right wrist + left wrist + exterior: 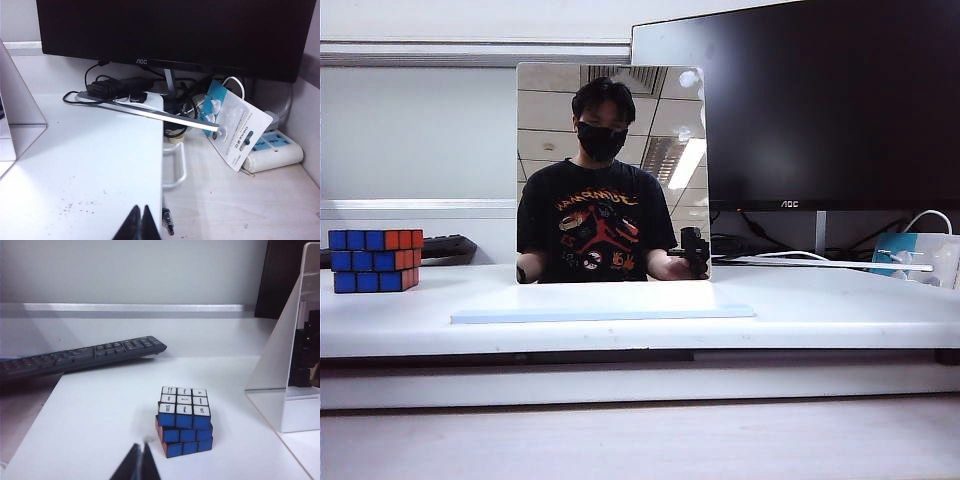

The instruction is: Move the the Rubik's Cube near the mirror.

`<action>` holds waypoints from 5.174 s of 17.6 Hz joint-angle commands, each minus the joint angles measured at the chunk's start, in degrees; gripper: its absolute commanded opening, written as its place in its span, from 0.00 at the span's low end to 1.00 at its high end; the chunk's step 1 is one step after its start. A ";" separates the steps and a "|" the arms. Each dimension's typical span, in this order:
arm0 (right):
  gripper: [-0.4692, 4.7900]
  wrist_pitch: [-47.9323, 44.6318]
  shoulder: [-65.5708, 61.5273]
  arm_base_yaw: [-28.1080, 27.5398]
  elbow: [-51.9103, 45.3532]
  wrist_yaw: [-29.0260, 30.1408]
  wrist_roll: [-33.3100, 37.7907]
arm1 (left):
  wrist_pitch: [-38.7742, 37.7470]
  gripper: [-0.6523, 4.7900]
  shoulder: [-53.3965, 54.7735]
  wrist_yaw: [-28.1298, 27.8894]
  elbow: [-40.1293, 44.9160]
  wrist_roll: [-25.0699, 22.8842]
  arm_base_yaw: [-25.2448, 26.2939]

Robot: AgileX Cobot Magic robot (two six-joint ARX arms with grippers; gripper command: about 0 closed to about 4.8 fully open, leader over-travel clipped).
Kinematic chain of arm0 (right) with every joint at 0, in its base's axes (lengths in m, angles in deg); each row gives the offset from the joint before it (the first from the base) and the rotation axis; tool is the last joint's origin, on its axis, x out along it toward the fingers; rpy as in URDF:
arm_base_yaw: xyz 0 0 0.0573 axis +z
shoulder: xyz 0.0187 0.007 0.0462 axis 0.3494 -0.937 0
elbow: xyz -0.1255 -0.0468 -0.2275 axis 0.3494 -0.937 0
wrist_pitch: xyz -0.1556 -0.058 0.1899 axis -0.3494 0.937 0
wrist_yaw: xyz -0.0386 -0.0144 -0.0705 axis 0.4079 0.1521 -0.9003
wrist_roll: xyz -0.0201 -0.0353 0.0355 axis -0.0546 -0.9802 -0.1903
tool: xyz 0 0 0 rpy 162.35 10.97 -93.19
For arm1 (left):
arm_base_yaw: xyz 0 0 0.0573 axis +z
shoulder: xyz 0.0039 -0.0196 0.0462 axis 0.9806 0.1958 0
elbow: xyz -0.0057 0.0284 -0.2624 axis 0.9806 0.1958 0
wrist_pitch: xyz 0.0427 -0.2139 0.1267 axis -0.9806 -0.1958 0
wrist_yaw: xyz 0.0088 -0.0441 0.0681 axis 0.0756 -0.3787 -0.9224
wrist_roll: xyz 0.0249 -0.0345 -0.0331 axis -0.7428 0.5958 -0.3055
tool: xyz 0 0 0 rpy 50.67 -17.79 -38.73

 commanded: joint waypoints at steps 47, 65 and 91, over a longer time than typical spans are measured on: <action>0.09 -0.63 0.02 0.31 -0.26 29.92 0.22 | 39.34 0.11 86.60 5.16 -25.92 15.52 -9.68; 0.09 -0.63 0.02 0.26 -0.26 29.68 0.20 | 34.47 0.11 89.53 -38.36 -38.82 29.70 -56.11; 0.09 -0.61 0.02 0.24 -0.26 29.46 0.20 | 18.60 0.11 59.65 -30.16 -38.82 -19.61 -56.92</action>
